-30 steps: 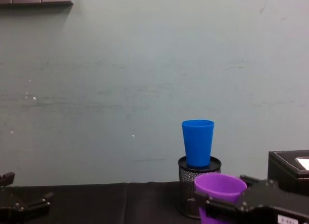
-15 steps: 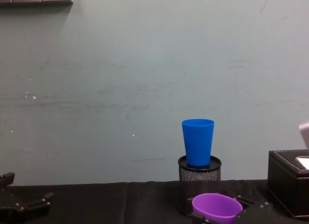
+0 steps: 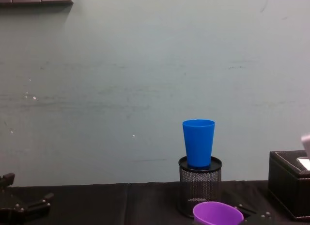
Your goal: Pick up one cup with a gripper and tap it against the other cup.
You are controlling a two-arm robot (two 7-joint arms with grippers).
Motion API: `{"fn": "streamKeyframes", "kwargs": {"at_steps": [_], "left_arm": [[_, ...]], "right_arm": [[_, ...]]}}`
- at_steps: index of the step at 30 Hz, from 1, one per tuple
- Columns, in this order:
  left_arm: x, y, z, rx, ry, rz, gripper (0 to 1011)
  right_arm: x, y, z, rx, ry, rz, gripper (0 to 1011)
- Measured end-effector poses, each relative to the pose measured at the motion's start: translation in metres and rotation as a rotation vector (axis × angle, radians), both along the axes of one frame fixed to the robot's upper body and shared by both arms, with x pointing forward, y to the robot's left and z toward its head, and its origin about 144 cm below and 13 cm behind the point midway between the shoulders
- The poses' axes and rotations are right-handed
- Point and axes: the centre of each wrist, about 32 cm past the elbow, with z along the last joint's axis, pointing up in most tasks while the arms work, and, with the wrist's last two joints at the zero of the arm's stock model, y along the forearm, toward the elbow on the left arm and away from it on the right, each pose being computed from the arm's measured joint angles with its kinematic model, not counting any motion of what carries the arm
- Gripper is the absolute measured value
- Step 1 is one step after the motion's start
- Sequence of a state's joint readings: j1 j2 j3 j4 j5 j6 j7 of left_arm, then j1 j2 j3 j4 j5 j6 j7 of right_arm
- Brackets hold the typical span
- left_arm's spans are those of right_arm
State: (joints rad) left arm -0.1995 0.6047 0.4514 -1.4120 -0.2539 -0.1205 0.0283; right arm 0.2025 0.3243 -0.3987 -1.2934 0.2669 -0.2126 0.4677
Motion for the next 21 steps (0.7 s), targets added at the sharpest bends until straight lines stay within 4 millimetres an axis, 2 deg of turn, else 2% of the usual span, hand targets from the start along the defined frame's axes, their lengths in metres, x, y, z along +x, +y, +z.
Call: {"fn": "streamKeyframes", "kwargs": {"at_steps": [19,21], "left_arm": [[0.0,0.0,0.0,0.0,0.0,0.0,1000],[0.0,0.0,0.0,0.0,0.0,0.0,1000]], "right_arm": [[-0.0041,-0.0016,-0.0036,0.005,0.007,-0.001,728],[-0.0041,-0.0016,-0.0036,0.005,0.007,-0.001,773]]}}
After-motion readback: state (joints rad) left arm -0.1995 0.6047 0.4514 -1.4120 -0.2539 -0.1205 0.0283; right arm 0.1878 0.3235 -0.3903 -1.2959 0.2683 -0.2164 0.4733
